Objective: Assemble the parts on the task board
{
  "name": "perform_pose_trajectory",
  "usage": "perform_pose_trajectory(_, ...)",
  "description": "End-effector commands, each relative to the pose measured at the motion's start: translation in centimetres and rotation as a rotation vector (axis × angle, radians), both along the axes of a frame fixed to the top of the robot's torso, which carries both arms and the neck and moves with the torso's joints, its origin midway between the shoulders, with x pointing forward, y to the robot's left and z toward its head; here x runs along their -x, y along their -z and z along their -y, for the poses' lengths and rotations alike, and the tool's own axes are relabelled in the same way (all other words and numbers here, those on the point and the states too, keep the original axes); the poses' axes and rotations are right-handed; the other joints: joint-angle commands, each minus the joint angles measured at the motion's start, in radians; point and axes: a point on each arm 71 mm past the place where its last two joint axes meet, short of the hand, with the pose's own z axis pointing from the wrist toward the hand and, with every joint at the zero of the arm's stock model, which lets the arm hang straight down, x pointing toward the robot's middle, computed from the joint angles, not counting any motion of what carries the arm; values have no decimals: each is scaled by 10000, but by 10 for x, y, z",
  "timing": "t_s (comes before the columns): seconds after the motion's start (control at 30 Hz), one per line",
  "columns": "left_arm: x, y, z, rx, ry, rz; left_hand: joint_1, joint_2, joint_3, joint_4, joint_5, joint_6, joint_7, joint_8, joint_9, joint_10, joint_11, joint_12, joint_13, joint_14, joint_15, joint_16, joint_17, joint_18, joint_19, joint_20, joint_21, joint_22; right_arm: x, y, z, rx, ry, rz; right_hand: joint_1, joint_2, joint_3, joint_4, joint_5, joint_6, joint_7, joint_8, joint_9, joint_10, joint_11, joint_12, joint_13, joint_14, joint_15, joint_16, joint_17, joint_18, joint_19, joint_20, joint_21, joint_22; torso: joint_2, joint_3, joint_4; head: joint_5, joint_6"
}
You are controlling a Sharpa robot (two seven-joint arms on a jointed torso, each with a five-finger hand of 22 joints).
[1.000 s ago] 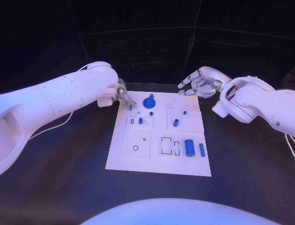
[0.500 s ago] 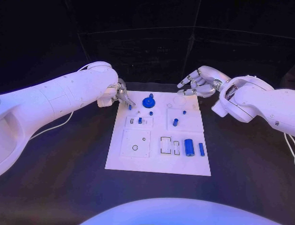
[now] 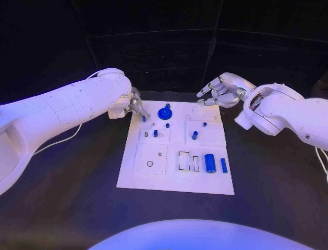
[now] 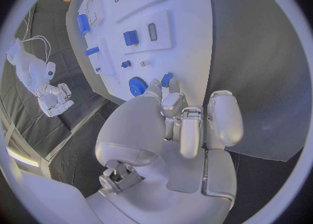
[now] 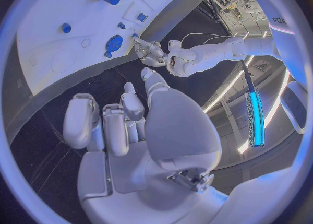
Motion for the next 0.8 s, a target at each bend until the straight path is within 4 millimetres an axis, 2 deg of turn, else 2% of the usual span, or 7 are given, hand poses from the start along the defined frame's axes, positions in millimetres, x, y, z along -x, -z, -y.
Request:
perform_pose_trajectory(0.03, 0, 0, 2, 52, 257, -65, 299, 125, 146, -197, -47, 43, -32, 48, -29, 63, -34, 18, -3, 1057, -101, 31, 2635, -5, 68, 2, 53, 10, 0, -2, -1, -46, -109, 47, 28, 39, -36, -27, 15, 26, -20, 31, -13, -22, -24, 20, 19, 664, -76, -52, 903, 39, -33, -31, -54, -8, -1, -2, 4, -2, 4)
perform_pose_trajectory(0.2, 0, 0, 3, 152, 270, -29, 1361, 618, 1039, -938, -35, -139, -102, -114, -160, -7, -104, -78, -66, 1057, -181, 31, 2635, -1, 65, -65, 52, 27, 0, -2, -1, -47, -111, 48, 30, 41, -35, -28, 18, 26, -20, 32, -13, -20, -24, 23, 22, 664, -76, -52, 903, 39, -33, -32, -54, -8, -5, -3, 7, 6, -3)
perform_pose_trajectory(0.3, 1, 0, 2, 265, 256, -29, 1594, 607, 1889, -1365, -15, -213, -16, -202, -265, -49, -43, -177, -134, 1057, -133, 31, 2635, -9, 57, -57, 37, 31, 0, -2, -1, -46, -113, 46, 34, 43, -34, -29, 27, 27, -20, 33, -13, -18, -25, 26, 24, 665, -76, -52, 904, 39, -33, -32, -55, -8, -12, -2, 9, 6, 3)
perform_pose_trajectory(0.4, 1, -1, 0, 430, 240, 20, 1307, 287, 2994, -1682, 25, -220, 92, -184, -322, -50, -18, -246, -194, 1057, -85, 31, 2635, -13, 52, 13, 24, 44, 0, -2, -1, -44, -110, 44, 37, 44, -32, -30, 32, 27, -20, 33, -13, -17, -25, 27, 25, 665, -76, -51, 905, 39, -33, -32, -55, -9, -12, -2, 15, 17, 9)
perform_pose_trajectory(0.5, 3, -2, -2, 702, 165, 84, 574, -297, 4563, -1967, 292, -188, 114, -30, -311, 17, 19, -255, -225, 1057, -19, 31, 2635, 4, 60, 27, 24, 79, 0, -2, 0, -41, -103, 41, 37, 44, -32, -30, 32, 27, -20, 33, -13, -17, -25, 27, 25, 665, -76, -51, 905, 39, -33, -32, -55, -9, -20, 1, 29, 12, 11)
perform_pose_trajectory(0.53, 4, -2, -3, 785, 139, 105, 48, -631, 5485, -2082, 355, -175, 127, 94, -280, 63, 58, -249, -239, 1057, 27, 31, 2635, 24, 64, -2, 22, 99, 0, -2, 0, -40, -100, 39, 37, 44, -32, -30, 32, 27, -20, 33, -13, -17, -25, 27, 25, 665, -76, -51, 905, 39, -33, -32, -55, -9, -26, 3, 35, 23, 2)
perform_pose_trajectory(0.8, 12, -7, -9, 1559, -48, 463, -721, -1078, 6856, -2422, 594, -198, 61, 431, -140, 168, 24, -234, -277, 1057, -49, 31, 2635, -7, 84, 50, 24, 155, 0, -1, 2, -27, -68, 25, 37, 44, -32, -30, 32, 27, -20, 33, -13, -17, -25, 27, 25, 665, -76, -51, 905, 39, -33, -32, -55, -9, -32, 0, 45, 67, 14)
